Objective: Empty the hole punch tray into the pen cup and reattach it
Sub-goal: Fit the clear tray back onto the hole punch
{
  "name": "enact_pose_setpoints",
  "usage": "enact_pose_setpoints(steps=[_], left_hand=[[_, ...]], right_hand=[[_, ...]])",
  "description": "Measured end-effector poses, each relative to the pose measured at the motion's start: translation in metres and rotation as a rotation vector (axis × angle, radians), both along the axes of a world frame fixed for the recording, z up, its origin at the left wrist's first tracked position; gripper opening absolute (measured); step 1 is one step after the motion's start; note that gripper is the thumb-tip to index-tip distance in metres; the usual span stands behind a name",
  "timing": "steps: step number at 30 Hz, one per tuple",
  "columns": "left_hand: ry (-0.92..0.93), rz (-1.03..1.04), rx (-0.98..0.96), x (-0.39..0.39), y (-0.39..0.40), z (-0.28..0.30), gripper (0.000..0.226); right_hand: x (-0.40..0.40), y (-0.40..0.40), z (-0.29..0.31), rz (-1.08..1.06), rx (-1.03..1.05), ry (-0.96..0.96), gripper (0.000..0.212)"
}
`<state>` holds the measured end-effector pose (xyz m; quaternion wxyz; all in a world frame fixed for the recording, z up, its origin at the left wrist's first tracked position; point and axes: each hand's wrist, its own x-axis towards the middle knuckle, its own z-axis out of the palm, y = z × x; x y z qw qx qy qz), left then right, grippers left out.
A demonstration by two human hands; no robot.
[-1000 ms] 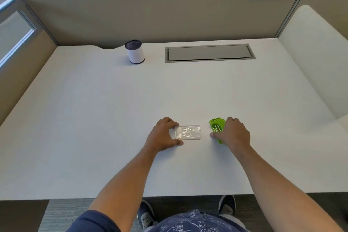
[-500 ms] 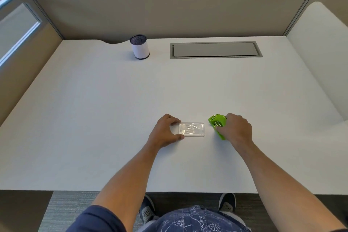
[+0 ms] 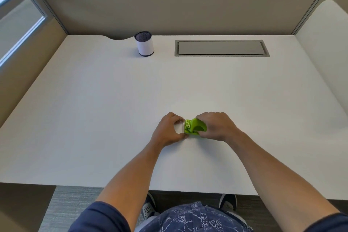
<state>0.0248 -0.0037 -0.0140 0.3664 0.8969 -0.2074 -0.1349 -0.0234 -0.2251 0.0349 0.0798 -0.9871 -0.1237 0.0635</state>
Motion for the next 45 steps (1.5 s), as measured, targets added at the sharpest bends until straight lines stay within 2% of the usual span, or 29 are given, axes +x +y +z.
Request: enact_pose_setpoints(steps=[10, 20, 29, 36, 45], left_hand=[[-0.007, -0.007, 0.005, -0.001, 0.001, -0.001, 0.062], [-0.024, -0.017, 0.028, -0.001, 0.002, 0.0, 0.062], [-0.045, -0.011, 0.034, -0.005, 0.0, 0.002, 0.06], [-0.054, -0.002, 0.05, -0.004, -0.002, 0.002, 0.049], [0.072, 0.0, -0.031, 0.004, 0.001, 0.004, 0.044]], right_hand=[[0.011, 0.009, -0.002, 0.123, -0.137, -0.031, 0.032], [0.015, 0.013, 0.0, 0.137, -0.134, 0.004, 0.029], [0.024, 0.019, 0.005, 0.194, -0.271, 0.025, 0.028], [0.025, 0.02, -0.003, 0.099, -0.225, 0.072, 0.035], [0.029, 0.038, 0.002, 0.001, -0.247, 0.134, 0.028]])
